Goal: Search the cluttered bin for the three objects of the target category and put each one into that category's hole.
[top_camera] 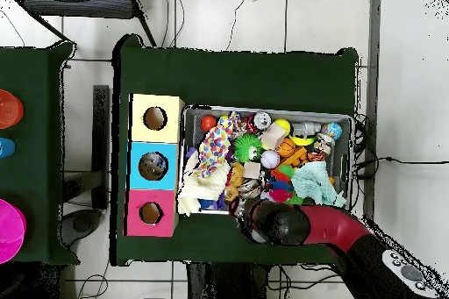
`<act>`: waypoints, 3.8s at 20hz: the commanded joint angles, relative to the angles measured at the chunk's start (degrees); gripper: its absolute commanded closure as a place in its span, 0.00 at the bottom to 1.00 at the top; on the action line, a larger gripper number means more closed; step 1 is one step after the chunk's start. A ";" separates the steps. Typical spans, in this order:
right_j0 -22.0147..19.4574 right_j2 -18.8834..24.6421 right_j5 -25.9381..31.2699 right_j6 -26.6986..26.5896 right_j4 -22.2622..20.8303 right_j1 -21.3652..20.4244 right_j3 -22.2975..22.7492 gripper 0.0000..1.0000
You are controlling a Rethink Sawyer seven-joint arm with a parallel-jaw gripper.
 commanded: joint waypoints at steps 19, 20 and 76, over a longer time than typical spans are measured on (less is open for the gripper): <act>1.84 -2.38 3.43 -3.98 -4.06 7.12 -17.55 0.00; 1.91 -2.71 3.51 -4.05 -4.30 7.75 -18.12 0.00; 8.12 -12.48 -9.55 2.63 -21.07 3.32 -27.40 0.00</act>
